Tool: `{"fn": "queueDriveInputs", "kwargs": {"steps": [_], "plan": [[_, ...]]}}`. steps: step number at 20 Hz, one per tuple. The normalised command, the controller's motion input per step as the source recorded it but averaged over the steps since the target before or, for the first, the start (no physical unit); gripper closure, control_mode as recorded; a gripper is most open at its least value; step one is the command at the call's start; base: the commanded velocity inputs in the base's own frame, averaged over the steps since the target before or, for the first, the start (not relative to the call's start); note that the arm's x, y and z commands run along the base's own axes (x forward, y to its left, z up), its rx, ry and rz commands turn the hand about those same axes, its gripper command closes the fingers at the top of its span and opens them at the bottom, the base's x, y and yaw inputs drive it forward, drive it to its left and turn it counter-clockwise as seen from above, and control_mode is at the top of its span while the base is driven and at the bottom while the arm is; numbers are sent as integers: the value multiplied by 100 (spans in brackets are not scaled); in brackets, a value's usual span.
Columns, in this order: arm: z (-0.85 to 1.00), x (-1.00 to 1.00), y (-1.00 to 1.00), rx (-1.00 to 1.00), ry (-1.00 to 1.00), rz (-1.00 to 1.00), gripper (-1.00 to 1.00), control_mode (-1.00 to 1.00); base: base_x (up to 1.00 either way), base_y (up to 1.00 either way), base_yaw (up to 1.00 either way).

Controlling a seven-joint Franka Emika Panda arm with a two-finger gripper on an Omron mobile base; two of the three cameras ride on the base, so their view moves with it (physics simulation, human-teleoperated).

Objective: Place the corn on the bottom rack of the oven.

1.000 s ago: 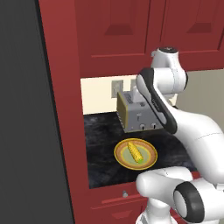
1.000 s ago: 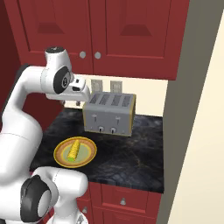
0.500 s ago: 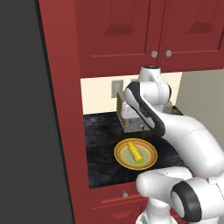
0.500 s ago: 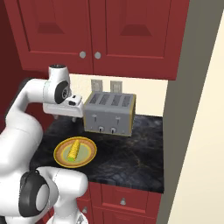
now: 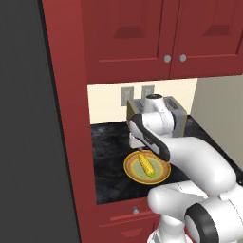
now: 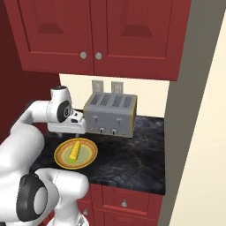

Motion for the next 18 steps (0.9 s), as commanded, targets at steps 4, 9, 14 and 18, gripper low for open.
{"fn": "queueDriveInputs", "kwargs": {"steps": [4,9,14,18], "plan": [[-71,-1,0,5,2,1,-100,-100,0,0,0],[-61,7,0,0,2,0,-100,-100,0,0,0],[-43,1,-1,0,0,0,-100,-100,0,0,0],[-30,0,0,1,2,0,-100,-100,0,0,0]]}}
